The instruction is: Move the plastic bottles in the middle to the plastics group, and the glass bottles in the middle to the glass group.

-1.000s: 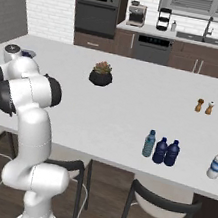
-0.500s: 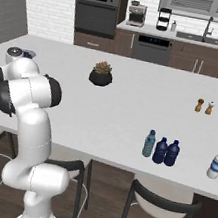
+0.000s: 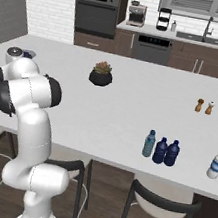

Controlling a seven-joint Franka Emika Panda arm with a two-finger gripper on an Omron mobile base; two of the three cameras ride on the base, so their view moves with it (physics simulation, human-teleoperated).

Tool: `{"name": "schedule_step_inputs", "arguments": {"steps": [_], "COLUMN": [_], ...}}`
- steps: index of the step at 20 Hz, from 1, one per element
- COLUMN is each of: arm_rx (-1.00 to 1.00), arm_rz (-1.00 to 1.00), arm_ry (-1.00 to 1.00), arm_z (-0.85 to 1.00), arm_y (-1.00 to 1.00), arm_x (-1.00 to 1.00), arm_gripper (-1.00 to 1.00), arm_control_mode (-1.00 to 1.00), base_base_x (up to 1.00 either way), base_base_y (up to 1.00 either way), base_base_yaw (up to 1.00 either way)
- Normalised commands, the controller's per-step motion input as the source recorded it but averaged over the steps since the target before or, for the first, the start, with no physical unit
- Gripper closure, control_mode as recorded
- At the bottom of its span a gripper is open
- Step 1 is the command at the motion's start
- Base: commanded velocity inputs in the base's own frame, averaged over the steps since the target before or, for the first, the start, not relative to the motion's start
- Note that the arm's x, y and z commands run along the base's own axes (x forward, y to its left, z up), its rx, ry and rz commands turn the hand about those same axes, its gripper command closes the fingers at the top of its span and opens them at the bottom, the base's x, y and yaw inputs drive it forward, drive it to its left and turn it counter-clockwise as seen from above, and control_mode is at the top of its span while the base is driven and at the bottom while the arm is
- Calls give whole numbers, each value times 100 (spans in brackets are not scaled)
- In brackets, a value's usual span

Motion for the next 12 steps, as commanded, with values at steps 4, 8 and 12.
{"name": "schedule_step_inputs", "arguments": {"steps": [4, 8, 12], "arm_rx": [0, 0, 0], "arm_rz": [0, 0, -1], "arm_ry": [0, 0, -1], "arm_z": [17, 34, 57], "arm_y": [-17, -13, -18], "arm_x": [0, -5, -19], "arm_gripper": [-100, -100, -100], "arm_control_mode": [-100, -100, -100], "base_base_x": [0, 0, 0], "base_base_y": [0, 0, 0], "base_base_yaw": [0, 0, 0]}}
